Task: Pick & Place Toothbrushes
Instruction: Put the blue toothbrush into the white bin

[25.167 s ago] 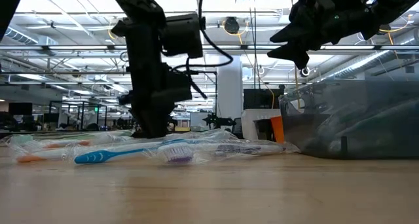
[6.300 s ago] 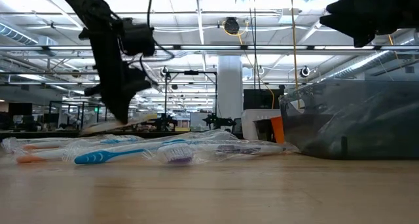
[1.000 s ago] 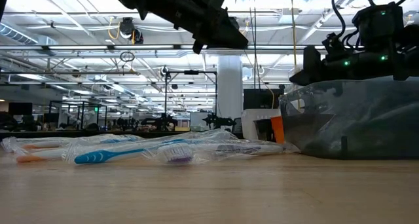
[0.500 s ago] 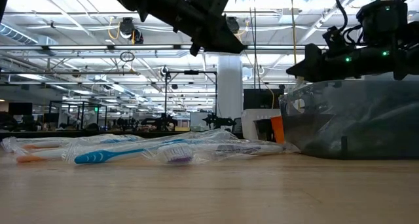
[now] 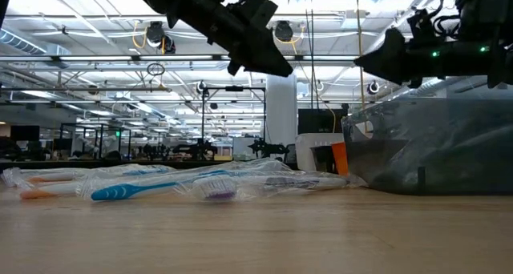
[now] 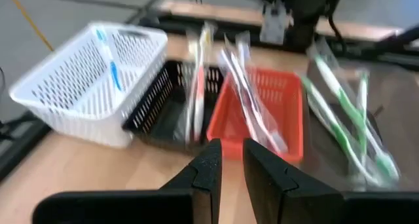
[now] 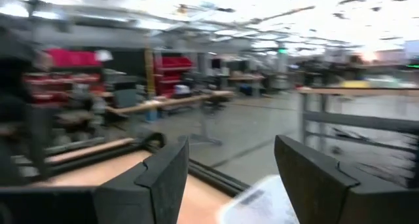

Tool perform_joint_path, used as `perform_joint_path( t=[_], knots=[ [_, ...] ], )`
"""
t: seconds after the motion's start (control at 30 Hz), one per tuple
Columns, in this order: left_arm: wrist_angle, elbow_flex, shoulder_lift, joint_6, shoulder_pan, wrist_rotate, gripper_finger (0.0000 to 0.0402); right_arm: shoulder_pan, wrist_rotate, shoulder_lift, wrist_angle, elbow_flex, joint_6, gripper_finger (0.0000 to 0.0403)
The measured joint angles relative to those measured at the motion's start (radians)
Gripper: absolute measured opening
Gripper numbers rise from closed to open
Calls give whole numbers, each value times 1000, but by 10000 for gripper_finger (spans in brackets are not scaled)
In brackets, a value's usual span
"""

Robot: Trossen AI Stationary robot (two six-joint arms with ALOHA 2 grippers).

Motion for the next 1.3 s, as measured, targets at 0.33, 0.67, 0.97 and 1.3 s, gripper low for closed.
perform_joint_path(
  t=[0.33,0.67,0.97,1.3],
  knots=[
    [-299,0,0,-142,-9,71,63,122,-165,-30,-13,0,1,216],
    [-683,0,0,-265,-73,29,63,258,-192,-30,-21,1,16,214],
    [-978,0,0,-476,-76,2,63,333,-190,-30,-21,2,5,214],
    [-1052,-4,0,-621,-82,3,63,354,-189,-30,-19,2,-3,214]
  ],
)
